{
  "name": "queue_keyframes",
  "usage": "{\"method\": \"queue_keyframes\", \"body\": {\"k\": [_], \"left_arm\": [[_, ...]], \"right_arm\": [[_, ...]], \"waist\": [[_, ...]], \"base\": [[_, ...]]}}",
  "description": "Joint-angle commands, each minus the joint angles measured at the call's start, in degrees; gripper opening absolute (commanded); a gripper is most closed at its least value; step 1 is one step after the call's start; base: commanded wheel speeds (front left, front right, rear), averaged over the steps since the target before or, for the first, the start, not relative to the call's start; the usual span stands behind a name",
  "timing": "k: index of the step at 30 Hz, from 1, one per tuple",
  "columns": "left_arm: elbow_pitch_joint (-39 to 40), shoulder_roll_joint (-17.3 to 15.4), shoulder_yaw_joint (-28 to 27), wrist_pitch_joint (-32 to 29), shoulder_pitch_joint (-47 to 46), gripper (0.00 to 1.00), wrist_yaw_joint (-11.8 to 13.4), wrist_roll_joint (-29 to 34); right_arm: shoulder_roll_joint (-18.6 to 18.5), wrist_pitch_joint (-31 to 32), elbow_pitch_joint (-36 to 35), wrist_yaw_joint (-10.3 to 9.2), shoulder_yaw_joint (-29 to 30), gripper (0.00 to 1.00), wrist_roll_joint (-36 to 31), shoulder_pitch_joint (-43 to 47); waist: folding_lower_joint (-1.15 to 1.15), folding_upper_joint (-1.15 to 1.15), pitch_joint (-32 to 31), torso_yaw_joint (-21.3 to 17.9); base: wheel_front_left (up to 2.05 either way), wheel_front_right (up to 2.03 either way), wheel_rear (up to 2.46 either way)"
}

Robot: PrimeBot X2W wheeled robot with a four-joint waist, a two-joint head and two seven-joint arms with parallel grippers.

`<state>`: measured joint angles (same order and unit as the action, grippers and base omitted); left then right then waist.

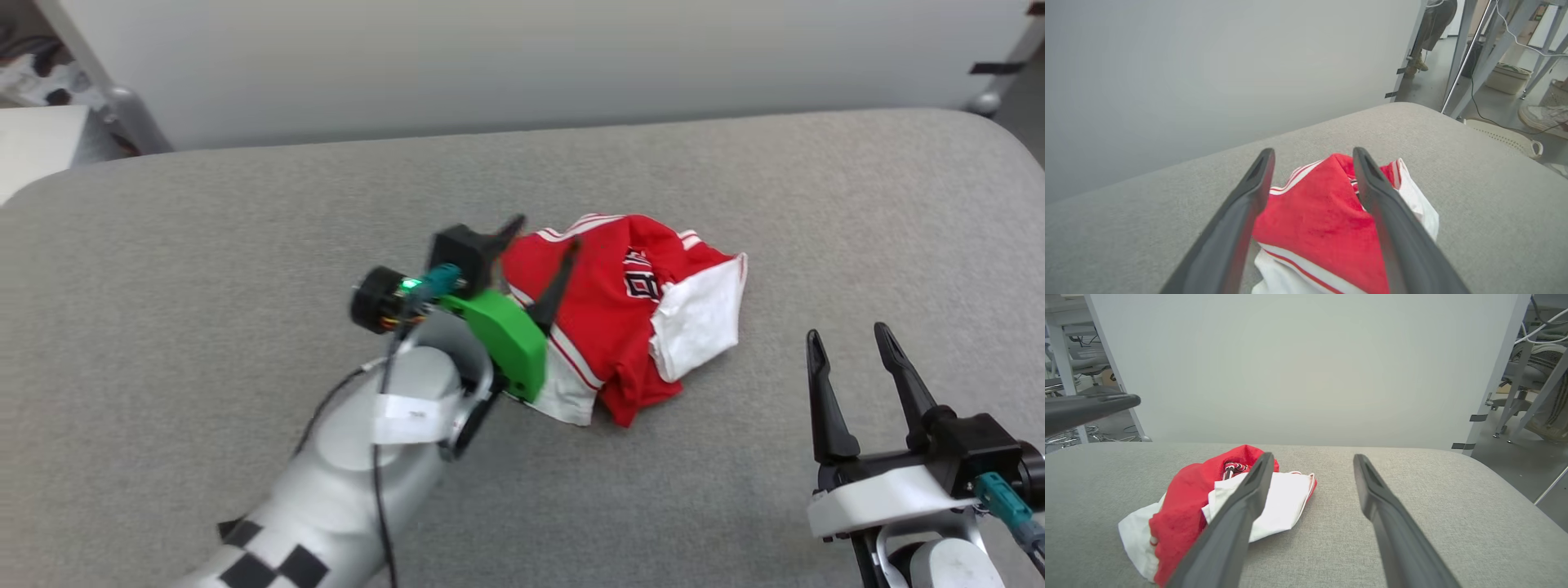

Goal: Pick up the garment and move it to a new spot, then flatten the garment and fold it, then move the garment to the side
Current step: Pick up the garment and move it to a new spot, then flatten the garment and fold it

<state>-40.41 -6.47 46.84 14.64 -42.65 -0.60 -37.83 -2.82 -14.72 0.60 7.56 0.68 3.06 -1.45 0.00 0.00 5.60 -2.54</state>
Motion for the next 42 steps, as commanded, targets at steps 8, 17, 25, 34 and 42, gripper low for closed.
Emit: {"method": "queue_keyframes", "body": {"k": [8, 17, 25, 34, 42], "left_arm": [[20.21, -8.80, -14.05, 0.34, 15.81, 1.00, 2.26, 5.29], [33.37, -8.03, -25.94, 0.35, 32.85, 1.00, 0.26, 13.20], [35.11, -3.53, -31.31, 0.35, 39.14, 1.00, -3.45, 19.09], [33.79, -0.36, -34.38, 0.36, 39.67, 1.00, -5.90, 21.03], [28.96, -0.65, -33.14, -2.78, 34.74, 1.00, -6.49, 19.93]], "right_arm": [[-0.06, -0.28, 0.20, -0.08, 0.95, 1.00, -0.62, 2.36], [-0.06, -0.28, 0.57, -0.08, 1.69, 1.00, -0.46, 4.11], [-0.06, -0.28, 1.27, -0.08, 1.05, 1.00, -0.01, 4.65], [-0.06, -0.28, 1.50, -0.08, 0.51, 1.00, 0.07, 4.35], [-0.06, -0.28, 0.83, -0.08, 0.16, 1.00, -0.28, 3.64]], "waist": [[0.00, 0.00, -4.19, 5.57], [0.00, 0.00, -5.39, 6.23], [0.00, 0.00, -5.84, 5.64], [0.00, 0.00, -5.53, 4.81], [0.00, 0.00, -2.81, 2.97]], "base": [[0.00, 0.00, 0.00], [0.00, 0.00, 0.00], [0.00, 0.00, 0.00], [0.00, 0.00, 0.00], [0.00, 0.00, 0.00]]}}
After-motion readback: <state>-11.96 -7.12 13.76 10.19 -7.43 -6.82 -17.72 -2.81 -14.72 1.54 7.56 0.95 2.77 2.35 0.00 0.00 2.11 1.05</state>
